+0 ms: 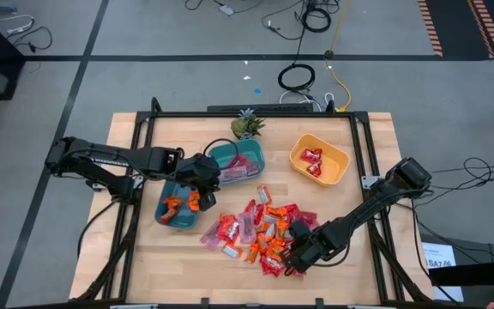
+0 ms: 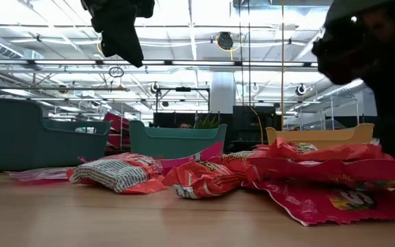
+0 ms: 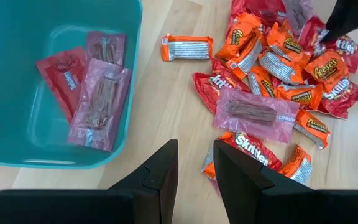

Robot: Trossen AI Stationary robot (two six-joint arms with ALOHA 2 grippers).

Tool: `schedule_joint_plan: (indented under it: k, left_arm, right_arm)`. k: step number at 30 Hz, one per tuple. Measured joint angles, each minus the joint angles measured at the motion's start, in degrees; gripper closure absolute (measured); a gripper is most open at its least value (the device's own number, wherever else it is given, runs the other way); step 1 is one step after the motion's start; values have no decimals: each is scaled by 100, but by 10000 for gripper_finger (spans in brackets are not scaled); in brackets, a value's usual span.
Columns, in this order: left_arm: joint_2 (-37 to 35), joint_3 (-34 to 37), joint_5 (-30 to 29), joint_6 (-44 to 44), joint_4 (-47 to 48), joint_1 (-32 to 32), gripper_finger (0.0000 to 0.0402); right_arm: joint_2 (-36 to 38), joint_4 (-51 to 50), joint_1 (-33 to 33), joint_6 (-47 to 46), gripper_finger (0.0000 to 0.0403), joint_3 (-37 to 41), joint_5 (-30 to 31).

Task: Sort candy
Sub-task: Put the red candy into the yellow bin

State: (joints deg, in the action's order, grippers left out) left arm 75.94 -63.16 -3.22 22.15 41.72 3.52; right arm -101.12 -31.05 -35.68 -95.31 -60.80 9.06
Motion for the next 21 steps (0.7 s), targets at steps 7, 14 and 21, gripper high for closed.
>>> schedule_joint_plan:
  k: [7, 14, 21]
  left_arm:
    - [0, 0, 2, 0, 1, 0, 290]
    - [0, 0, 2, -2, -1, 0, 290]
    - [0, 0, 2, 43, -6, 1, 290]
  right_arm:
    - [621, -350, -7, 0, 400, 5, 260]
    - [1353, -1161, -7, -16, 402, 4, 598]
    - [2137, -2198, 14, 28, 402, 4, 1022]
